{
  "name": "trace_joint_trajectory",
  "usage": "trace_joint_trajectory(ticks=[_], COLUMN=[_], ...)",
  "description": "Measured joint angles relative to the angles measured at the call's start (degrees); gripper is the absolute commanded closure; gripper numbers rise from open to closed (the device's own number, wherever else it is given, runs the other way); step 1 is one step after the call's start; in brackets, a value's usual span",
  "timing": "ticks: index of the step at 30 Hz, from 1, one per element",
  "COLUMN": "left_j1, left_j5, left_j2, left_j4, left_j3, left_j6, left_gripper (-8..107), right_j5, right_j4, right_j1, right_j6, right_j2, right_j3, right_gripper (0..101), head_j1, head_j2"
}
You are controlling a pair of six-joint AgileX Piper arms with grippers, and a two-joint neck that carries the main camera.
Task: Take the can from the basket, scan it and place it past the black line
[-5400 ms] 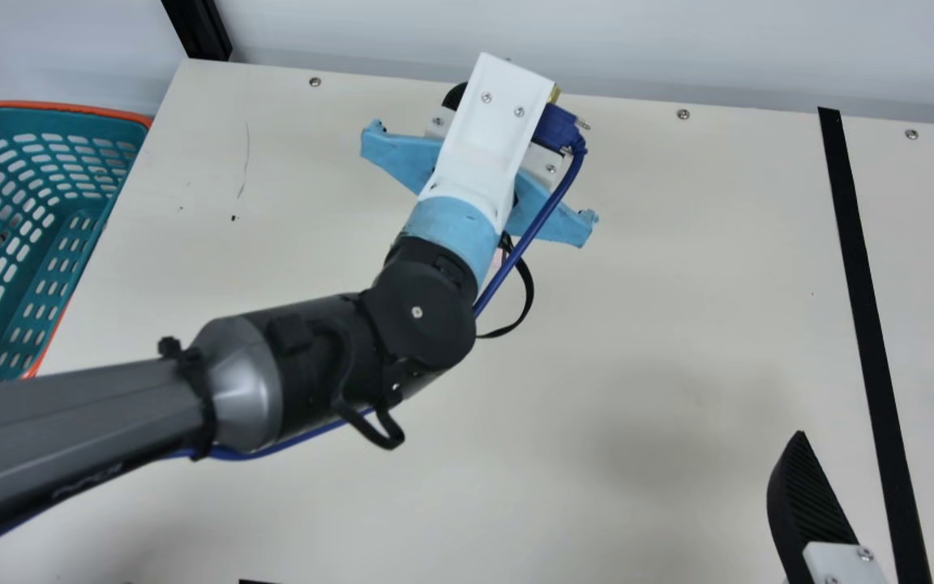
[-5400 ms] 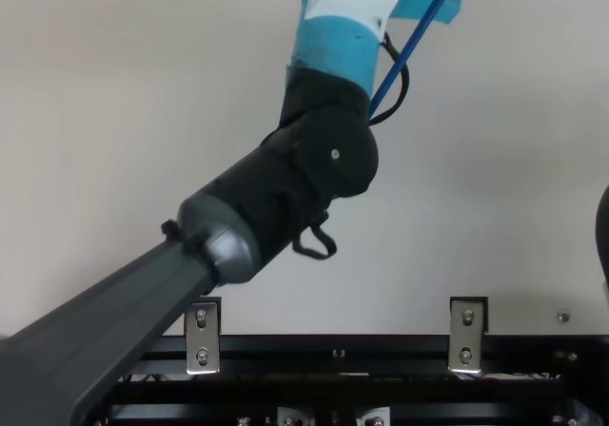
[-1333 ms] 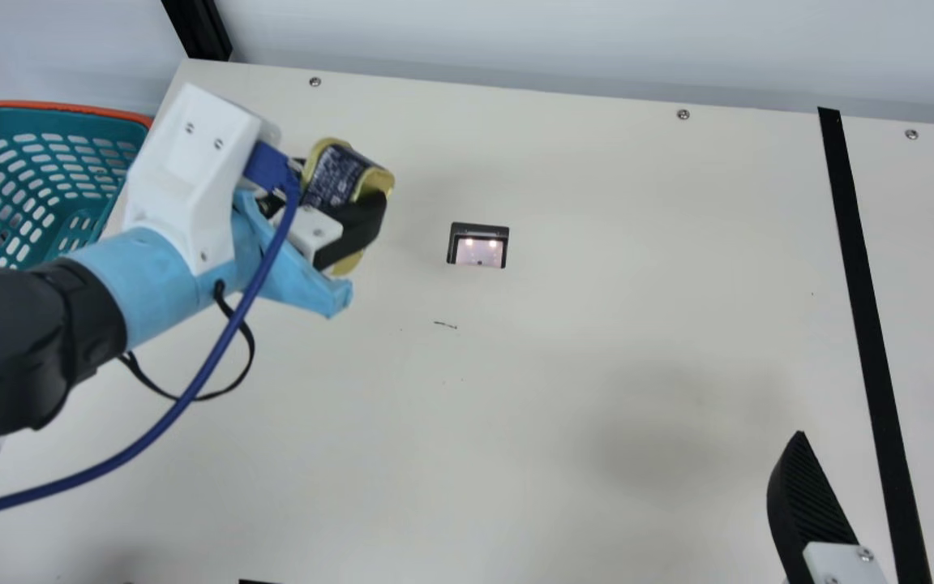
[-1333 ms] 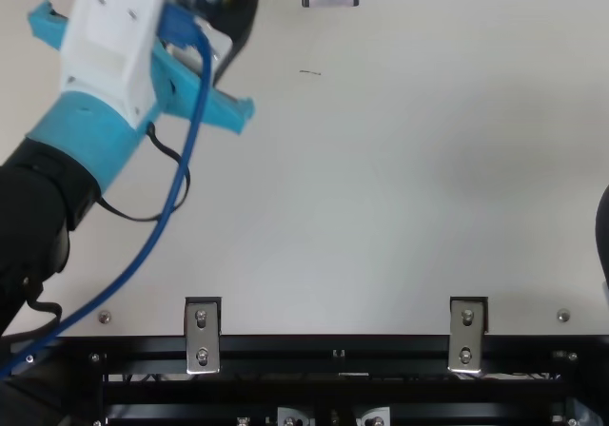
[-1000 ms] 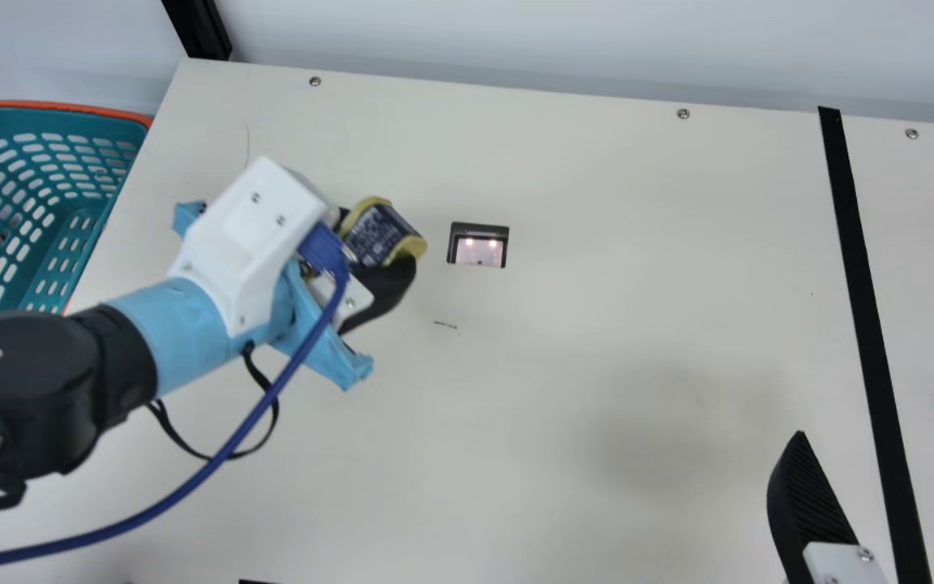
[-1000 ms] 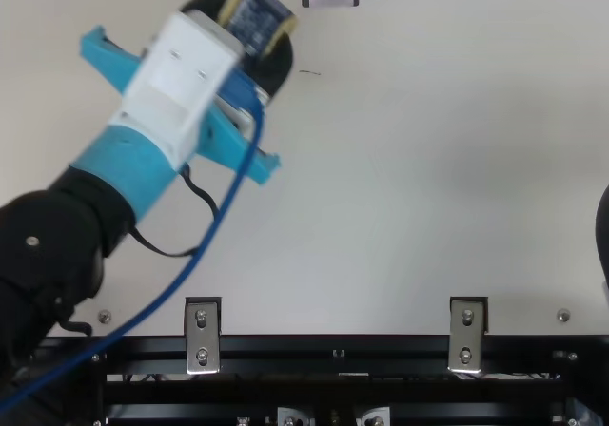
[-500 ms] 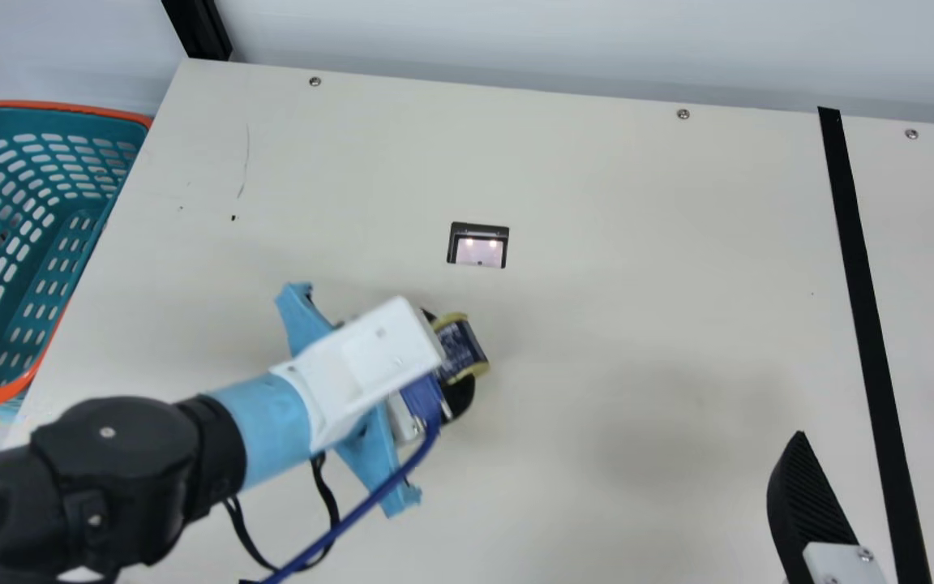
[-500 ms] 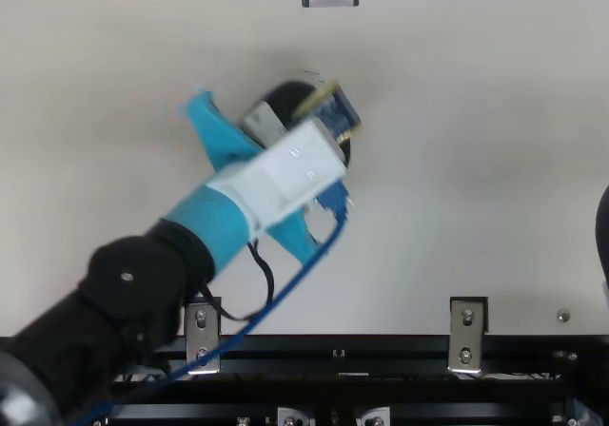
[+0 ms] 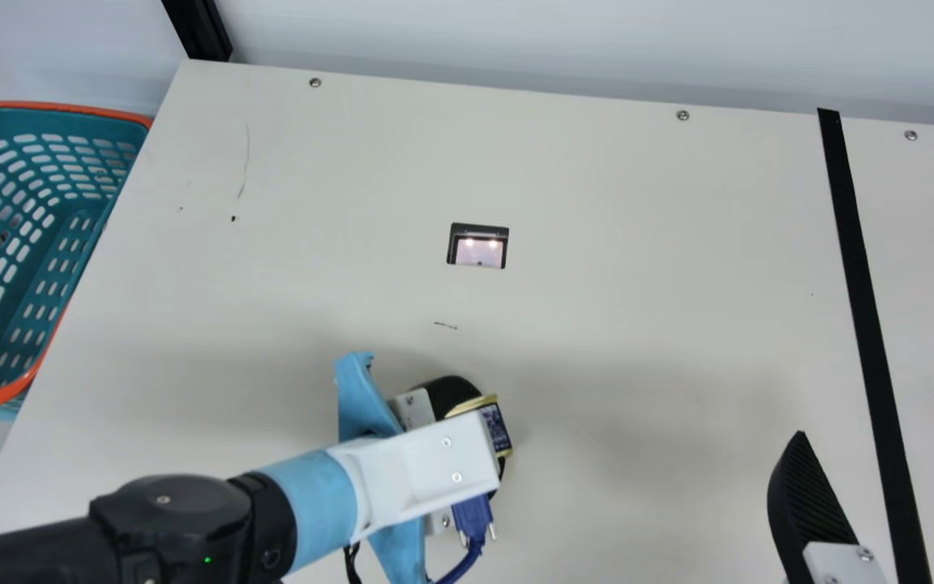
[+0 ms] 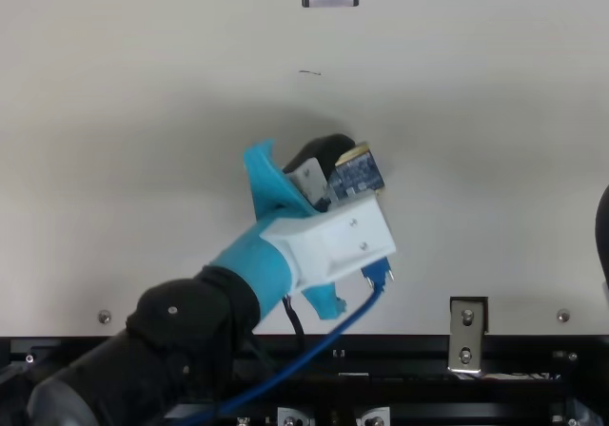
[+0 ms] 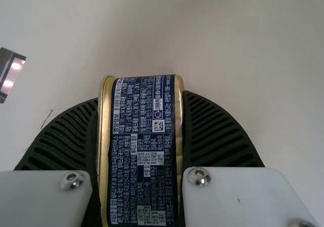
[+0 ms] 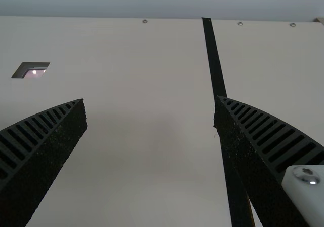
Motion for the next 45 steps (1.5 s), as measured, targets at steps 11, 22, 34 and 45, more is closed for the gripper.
trace_joint_trajectory(ticks=[11,22,34,45], left_j1=[0.44,6.74,6.74,6.74], left_j5=[16.53,25.57,25.54,25.54], left_j2=[-5.21,-4.97,-4.97,-4.97], left_j4=[-28.28,-39.34,-39.49,-39.49], left_j3=[-12.04,-20.26,-20.26,-20.26], left_j6=[29.09,49.45,49.62,49.62], left_gripper=[89,24,9,89], right_j5=[0.0,0.0,0.0,0.0], right_j4=[-0.13,-0.13,-0.13,-0.13], right_j1=[0.0,0.0,0.0,0.0], right_j6=[0.0,0.0,0.0,0.0], right_j2=[0.0,0.0,0.0,0.0], right_j3=[0.0,0.0,0.0,0.0], right_gripper=[0,0,0,0], head_j1=[0.29,0.0,0.0,0.29], head_j2=[0.0,0.0,0.0,0.0])
